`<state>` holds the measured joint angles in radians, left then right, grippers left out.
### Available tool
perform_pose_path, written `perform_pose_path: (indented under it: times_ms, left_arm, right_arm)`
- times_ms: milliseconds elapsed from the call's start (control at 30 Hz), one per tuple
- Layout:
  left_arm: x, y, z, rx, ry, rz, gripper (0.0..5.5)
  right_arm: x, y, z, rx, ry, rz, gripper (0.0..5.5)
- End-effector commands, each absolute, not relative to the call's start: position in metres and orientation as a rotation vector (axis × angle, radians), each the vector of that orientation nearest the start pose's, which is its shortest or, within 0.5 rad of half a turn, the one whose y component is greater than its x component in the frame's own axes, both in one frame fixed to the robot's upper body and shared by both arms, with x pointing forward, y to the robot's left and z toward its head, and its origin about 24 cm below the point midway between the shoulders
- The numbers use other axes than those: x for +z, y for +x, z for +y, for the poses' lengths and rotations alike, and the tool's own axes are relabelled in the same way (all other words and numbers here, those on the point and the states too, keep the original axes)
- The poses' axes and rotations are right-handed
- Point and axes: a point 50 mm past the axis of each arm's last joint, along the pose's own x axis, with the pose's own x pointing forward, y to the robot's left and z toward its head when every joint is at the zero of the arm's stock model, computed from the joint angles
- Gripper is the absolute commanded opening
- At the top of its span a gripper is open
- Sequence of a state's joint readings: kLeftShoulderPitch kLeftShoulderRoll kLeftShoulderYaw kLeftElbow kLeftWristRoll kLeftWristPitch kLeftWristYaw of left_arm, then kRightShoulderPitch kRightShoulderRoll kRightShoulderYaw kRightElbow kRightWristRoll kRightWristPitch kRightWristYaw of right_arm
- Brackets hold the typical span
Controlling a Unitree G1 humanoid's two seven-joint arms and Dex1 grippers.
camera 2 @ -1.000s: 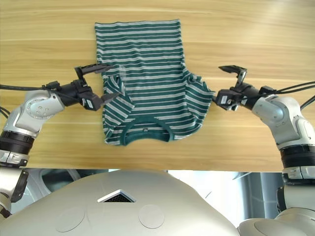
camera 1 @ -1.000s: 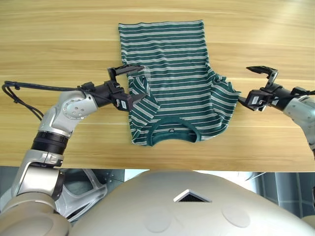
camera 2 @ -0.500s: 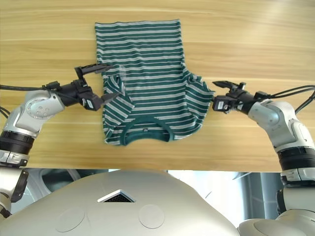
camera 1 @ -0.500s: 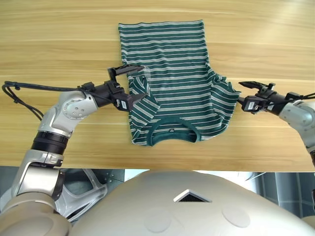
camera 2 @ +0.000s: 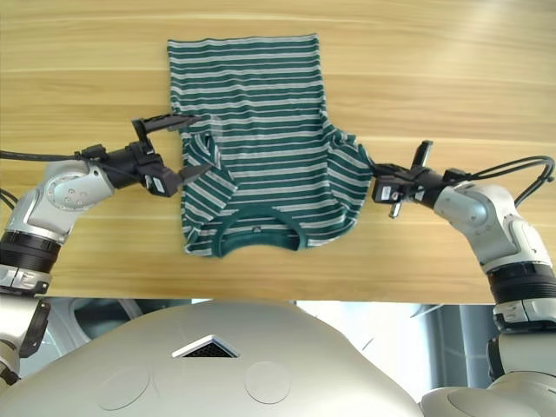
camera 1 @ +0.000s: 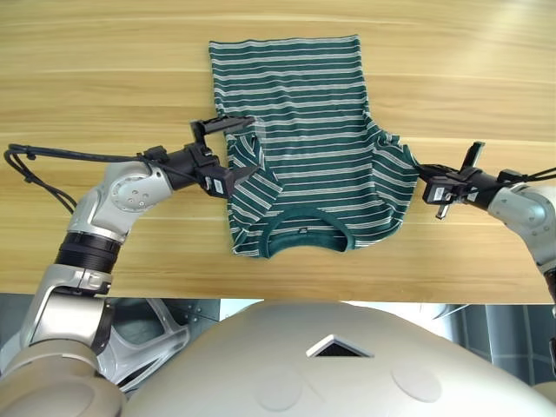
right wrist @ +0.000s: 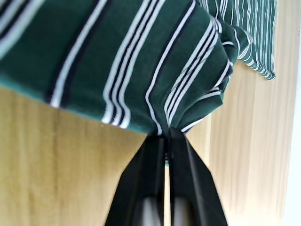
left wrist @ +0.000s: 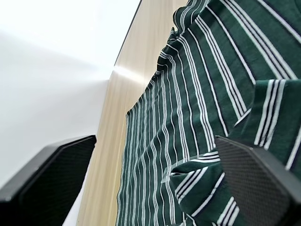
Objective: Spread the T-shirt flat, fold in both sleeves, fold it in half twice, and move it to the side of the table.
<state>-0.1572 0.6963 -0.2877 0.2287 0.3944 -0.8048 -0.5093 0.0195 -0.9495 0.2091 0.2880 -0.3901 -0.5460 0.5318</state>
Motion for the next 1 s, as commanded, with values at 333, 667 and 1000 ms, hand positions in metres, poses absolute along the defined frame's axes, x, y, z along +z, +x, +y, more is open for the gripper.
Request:
perform_pose_path:
  times_ms: [333,667,1000]
  left_arm:
    - [0.058,0.237,0.174,-1.098,1.141,-0.351,4.71]
    - [0.056,0.24,0.173,-1.094,1.142,-0.349,4.71]
    - [0.054,0.242,0.173,-1.088,1.141,-0.345,4.71]
  right_arm:
    - [0.067,0.215,-0.262,0.909,-1.226,0.082,0.03]
    - [0.076,0.219,-0.251,0.901,-1.187,-0.009,0.03]
    - [0.081,0.226,-0.22,0.989,-1.193,-0.093,0.03]
